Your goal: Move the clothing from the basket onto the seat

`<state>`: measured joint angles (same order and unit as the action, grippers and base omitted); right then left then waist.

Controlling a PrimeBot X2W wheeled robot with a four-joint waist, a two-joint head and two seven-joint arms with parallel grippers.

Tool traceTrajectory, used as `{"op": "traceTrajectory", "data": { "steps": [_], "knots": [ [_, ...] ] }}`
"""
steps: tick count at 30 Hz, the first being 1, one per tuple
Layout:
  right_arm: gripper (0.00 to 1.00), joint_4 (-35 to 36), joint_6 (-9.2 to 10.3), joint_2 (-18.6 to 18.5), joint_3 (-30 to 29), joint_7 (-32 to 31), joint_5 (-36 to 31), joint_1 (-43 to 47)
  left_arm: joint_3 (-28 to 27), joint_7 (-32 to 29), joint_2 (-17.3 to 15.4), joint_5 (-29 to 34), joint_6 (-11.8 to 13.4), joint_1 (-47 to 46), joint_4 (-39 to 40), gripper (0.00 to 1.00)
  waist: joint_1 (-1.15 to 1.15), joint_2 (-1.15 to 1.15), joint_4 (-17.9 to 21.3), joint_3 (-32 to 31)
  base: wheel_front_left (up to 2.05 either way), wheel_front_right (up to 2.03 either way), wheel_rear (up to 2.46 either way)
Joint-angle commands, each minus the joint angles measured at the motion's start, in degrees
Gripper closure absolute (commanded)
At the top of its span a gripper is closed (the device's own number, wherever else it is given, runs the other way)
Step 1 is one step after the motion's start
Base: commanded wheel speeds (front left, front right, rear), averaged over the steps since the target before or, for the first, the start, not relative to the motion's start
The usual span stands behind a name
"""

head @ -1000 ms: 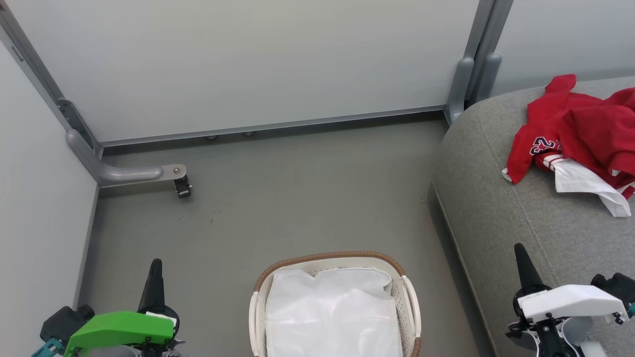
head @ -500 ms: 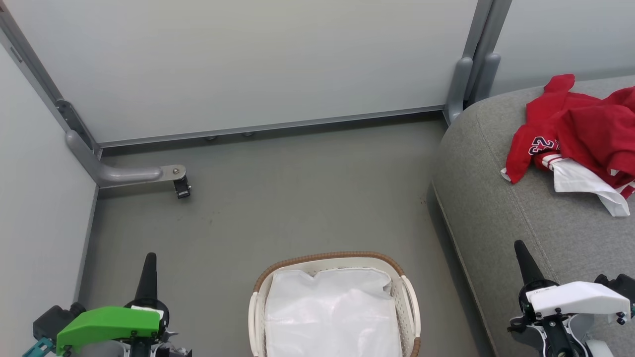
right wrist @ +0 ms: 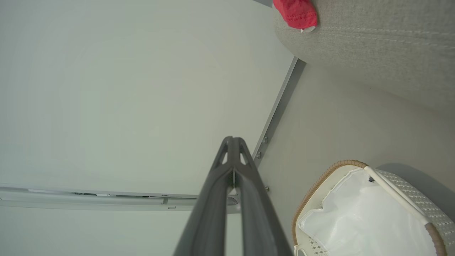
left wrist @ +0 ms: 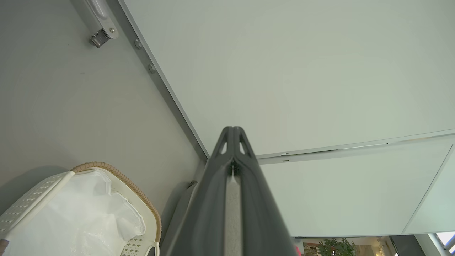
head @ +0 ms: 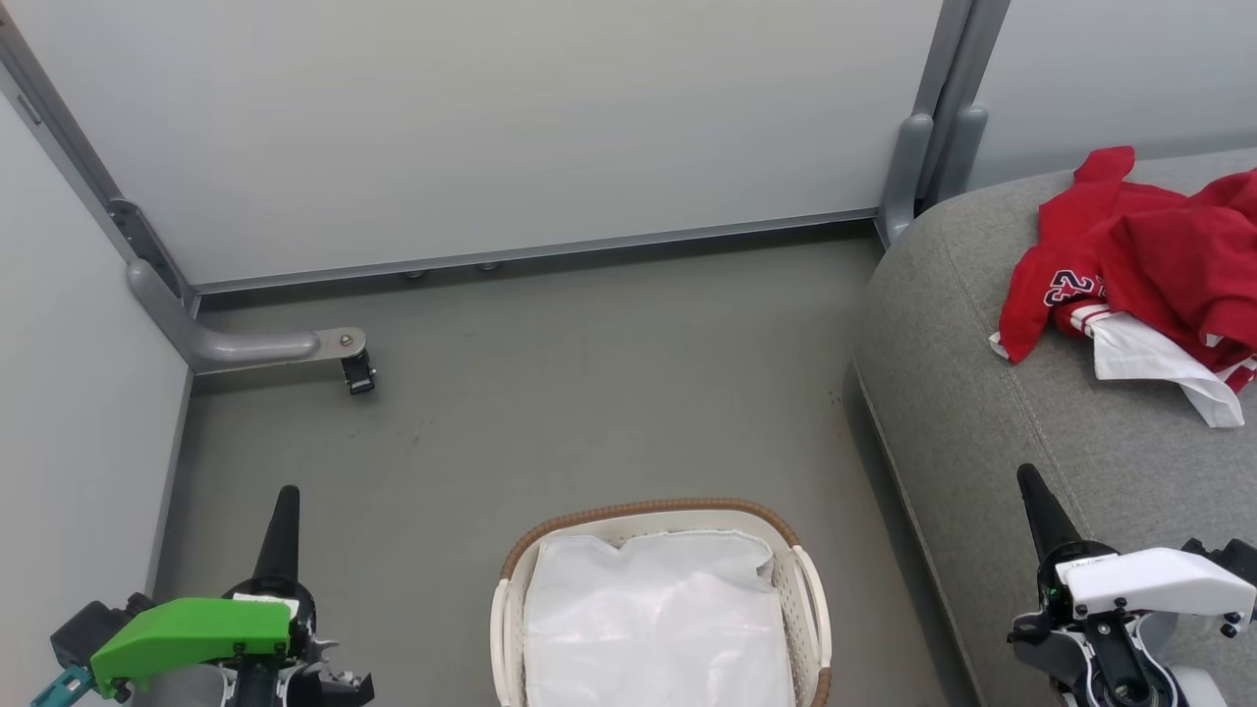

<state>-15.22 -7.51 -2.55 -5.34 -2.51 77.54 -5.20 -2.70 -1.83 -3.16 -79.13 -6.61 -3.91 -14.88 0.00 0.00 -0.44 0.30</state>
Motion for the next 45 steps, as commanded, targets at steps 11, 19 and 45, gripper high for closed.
{"op": "traceTrajectory", "data": {
  "steps": [11, 19, 45],
  "knots": [
    [1.00, 0.79, 0.03, -0.38, -0.60, -1.53, 5.51, -0.88, -1.40, -1.65, -0.33, -5.17, -0.54, -1.79, 0.69, 1.00, 0.00, 0.00, 0.13, -0.04, 0.00, 0.00, 0.00],
    [1.00, 0.96, 0.03, -0.42, -0.83, -2.44, 8.64, -1.08, -2.12, -2.61, -0.30, -8.03, -0.71, -2.08, 0.79, 1.00, 0.00, 0.00, 0.23, -0.06, 0.00, 0.00, 0.00],
    [1.00, 1.35, 0.03, -0.48, -1.28, -4.21, 14.98, -1.23, -3.62, -4.62, -0.13, -13.71, -1.06, -2.58, 0.89, 1.00, 0.00, 0.00, 0.44, -0.12, 0.00, 0.00, 0.00]
  ]
}}
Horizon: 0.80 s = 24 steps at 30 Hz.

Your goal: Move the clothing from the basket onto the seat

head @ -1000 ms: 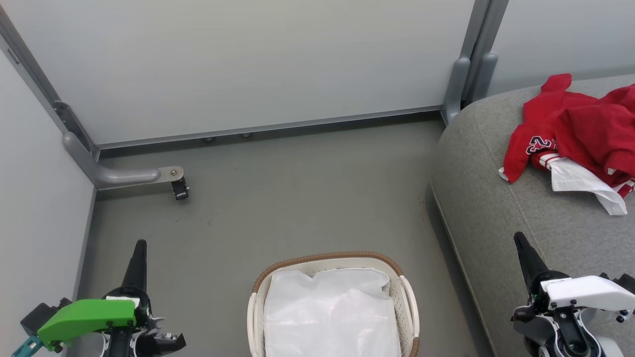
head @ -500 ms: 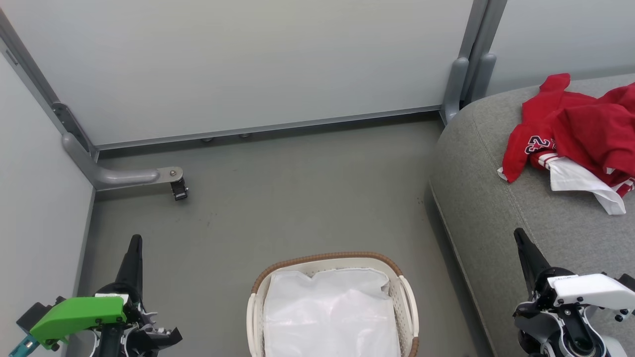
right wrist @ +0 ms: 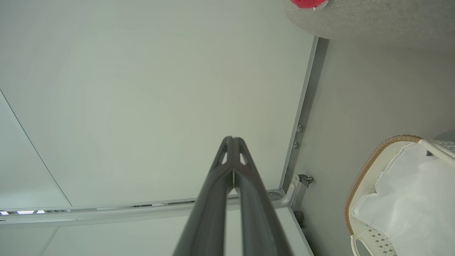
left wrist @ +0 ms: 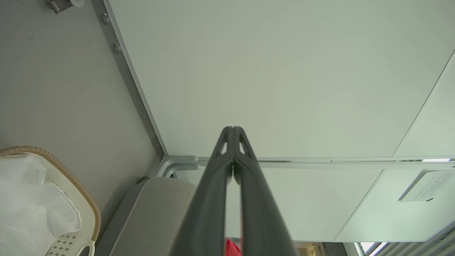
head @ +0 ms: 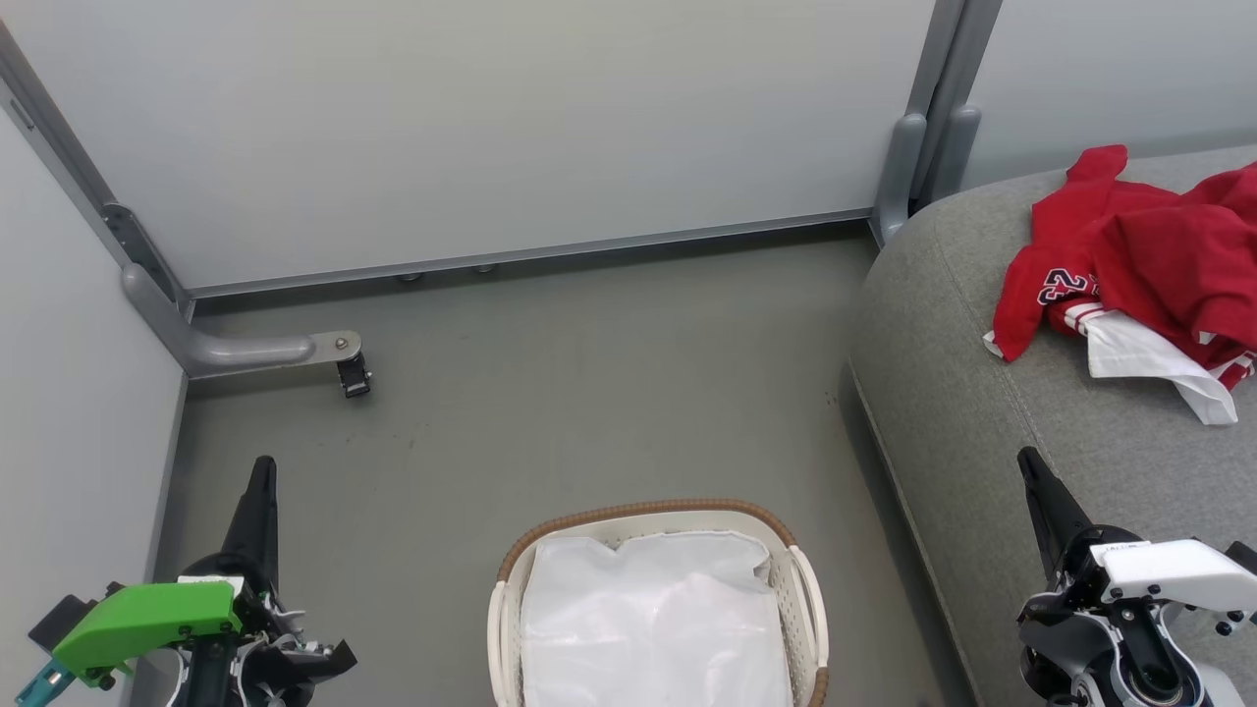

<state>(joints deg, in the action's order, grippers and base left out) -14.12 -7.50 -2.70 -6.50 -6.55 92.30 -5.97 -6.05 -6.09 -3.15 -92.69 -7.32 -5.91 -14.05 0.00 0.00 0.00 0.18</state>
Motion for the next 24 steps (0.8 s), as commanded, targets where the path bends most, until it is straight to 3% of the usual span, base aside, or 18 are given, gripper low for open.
{"op": "traceTrajectory", "data": {
  "steps": [1, 24],
  "knots": [
    [1.00, 0.25, 0.02, -0.34, -0.13, -0.17, 0.21, -0.45, -0.27, -0.25, -0.14, -0.14, -0.35, -0.57, 0.05, 1.00, 0.00, 0.00, 0.00, 0.00, 0.00, 0.00, 0.00],
    [1.00, 0.24, 0.02, -0.33, -0.12, -0.16, 0.22, -0.45, -0.41, -0.30, -0.02, 0.06, -0.31, -0.59, 0.05, 1.00, 0.00, 0.00, 0.00, 0.00, 0.00, 0.00, 0.00]
  ]
}}
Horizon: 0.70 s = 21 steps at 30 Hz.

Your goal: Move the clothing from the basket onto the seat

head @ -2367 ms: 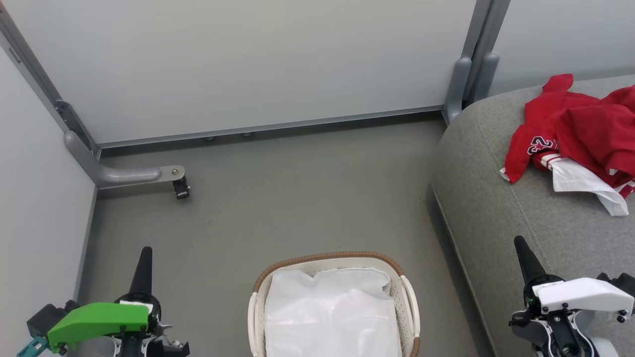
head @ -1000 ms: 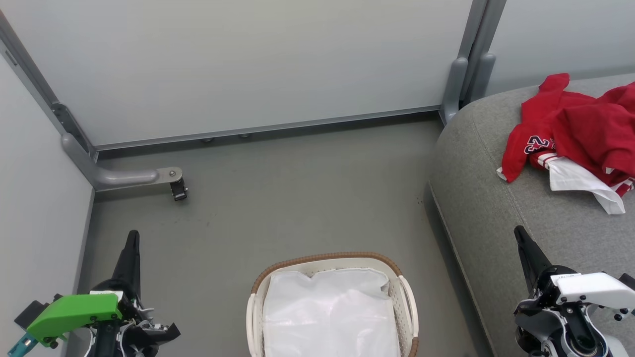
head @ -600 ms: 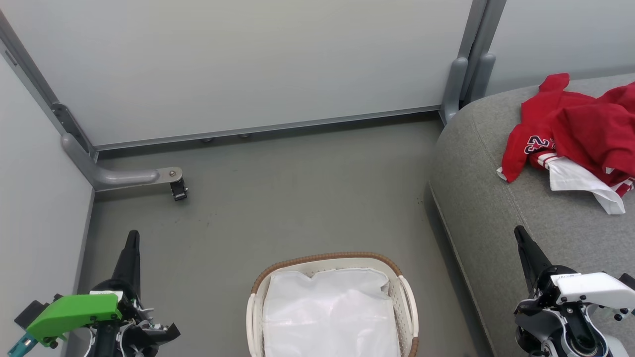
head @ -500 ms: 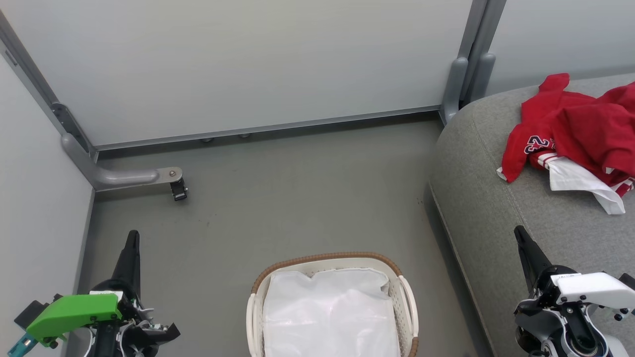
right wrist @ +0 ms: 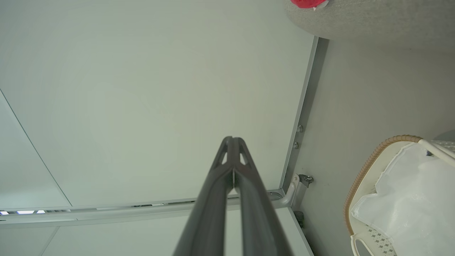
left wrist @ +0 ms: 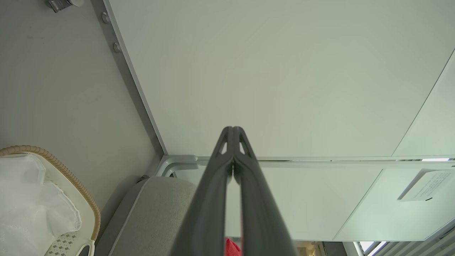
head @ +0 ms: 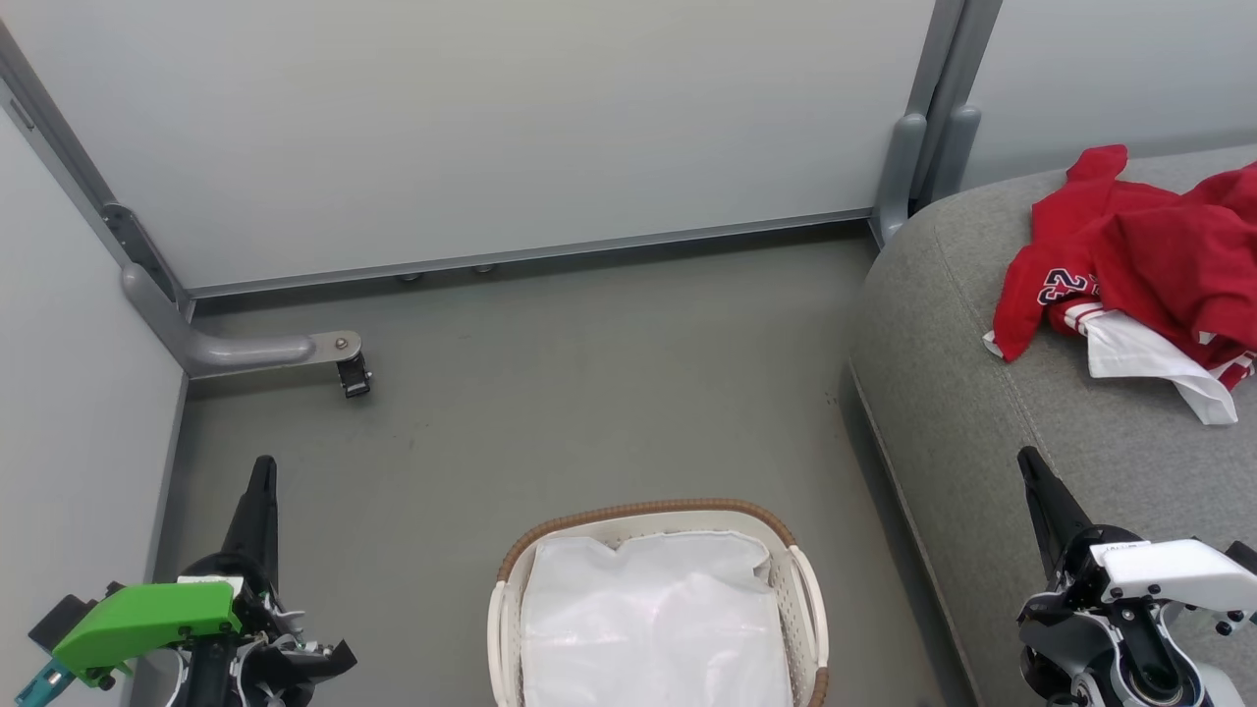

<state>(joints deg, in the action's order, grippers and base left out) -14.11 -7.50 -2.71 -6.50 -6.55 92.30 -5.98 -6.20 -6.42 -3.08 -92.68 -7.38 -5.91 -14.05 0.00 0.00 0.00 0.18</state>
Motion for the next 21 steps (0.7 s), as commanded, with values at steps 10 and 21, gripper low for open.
{"op": "traceTrajectory", "data": {
  "steps": [10, 21],
  "knots": [
    [1.00, 0.23, 0.02, -0.32, -0.12, -0.16, 0.22, -0.44, -0.31, -0.03, -0.04, 0.12, -0.25, -0.60, 0.05, 1.00, 0.00, 0.00, 0.00, 0.00, 0.00, 0.00, 0.00],
    [1.00, 0.23, 0.02, -0.32, -0.12, -0.16, 0.22, -0.44, -0.34, -0.07, -0.01, 0.18, -0.25, -0.61, 0.05, 1.00, 0.00, 0.00, 0.00, 0.00, 0.00, 0.00, 0.00]
  ]
}}
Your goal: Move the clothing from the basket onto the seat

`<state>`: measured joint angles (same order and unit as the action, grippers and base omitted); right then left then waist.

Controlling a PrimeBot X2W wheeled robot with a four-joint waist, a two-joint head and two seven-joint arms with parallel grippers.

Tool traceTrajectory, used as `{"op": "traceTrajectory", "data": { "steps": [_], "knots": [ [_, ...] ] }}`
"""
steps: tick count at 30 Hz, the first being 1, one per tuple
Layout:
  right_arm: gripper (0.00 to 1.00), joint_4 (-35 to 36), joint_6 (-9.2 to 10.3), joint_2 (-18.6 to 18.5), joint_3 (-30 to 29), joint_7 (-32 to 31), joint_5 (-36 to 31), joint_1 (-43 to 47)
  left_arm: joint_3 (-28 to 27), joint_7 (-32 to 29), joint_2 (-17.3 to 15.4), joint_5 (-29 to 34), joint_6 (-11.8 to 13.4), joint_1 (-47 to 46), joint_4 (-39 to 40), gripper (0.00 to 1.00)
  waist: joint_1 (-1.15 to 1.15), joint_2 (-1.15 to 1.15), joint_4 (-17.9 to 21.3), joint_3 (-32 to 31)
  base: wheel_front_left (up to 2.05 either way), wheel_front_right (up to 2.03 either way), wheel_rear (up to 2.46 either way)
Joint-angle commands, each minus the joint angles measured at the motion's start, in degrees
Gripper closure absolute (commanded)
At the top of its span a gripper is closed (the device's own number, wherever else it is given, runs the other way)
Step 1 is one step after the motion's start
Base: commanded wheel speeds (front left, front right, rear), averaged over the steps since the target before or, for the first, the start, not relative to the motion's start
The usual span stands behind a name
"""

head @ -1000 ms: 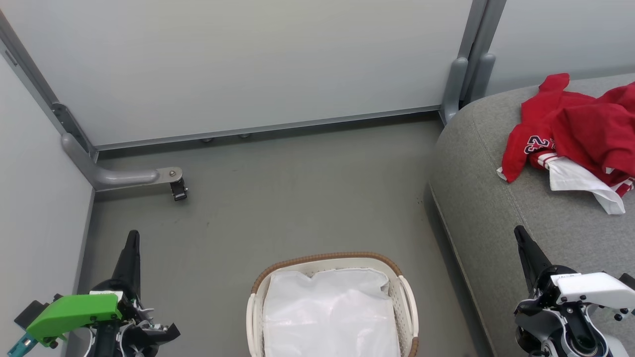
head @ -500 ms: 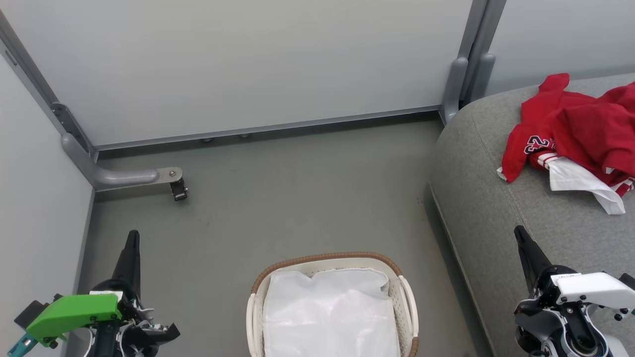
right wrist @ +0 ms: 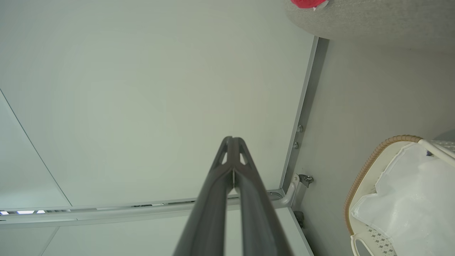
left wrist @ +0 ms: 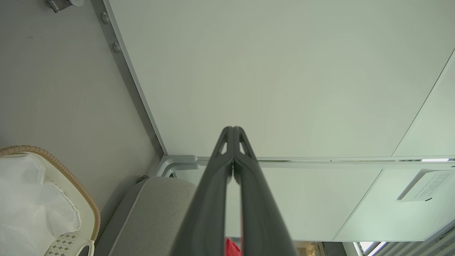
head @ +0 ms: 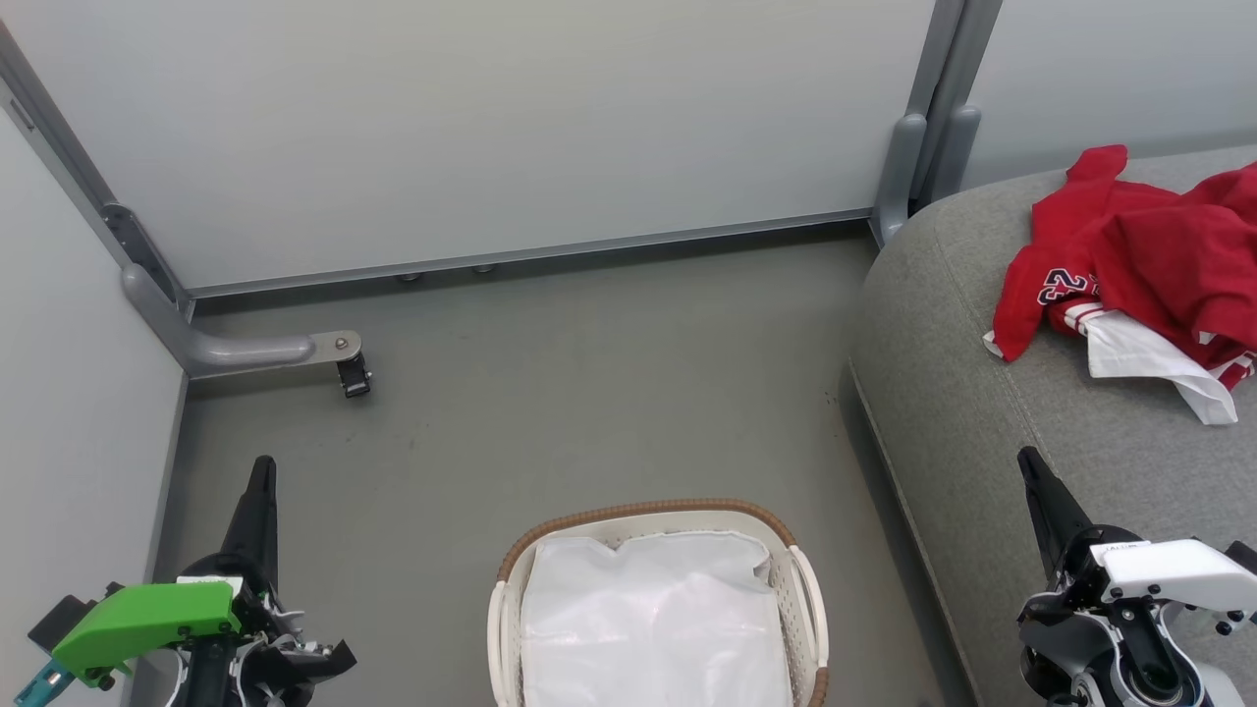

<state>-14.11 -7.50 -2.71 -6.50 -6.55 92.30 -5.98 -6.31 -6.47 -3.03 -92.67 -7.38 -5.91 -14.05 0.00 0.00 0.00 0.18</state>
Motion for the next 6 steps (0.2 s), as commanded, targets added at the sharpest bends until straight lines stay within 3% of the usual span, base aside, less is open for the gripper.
{"op": "traceTrajectory", "data": {
  "steps": [1, 6],
  "knots": [
    [1.00, 0.23, 0.02, -0.32, -0.12, -0.16, 0.22, -0.44, -0.23, -0.04, -0.06, 0.18, -0.25, -0.61, 0.05, 1.00, 0.00, 0.00, 0.00, 0.00, 0.00, 0.00, 0.00],
    [1.00, 0.23, 0.02, -0.32, -0.11, -0.16, 0.22, -0.44, -0.24, -0.05, -0.05, 0.20, -0.25, -0.61, 0.05, 1.00, 0.00, 0.00, 0.00, 0.00, 0.00, 0.00, 0.00]
  ]
}}
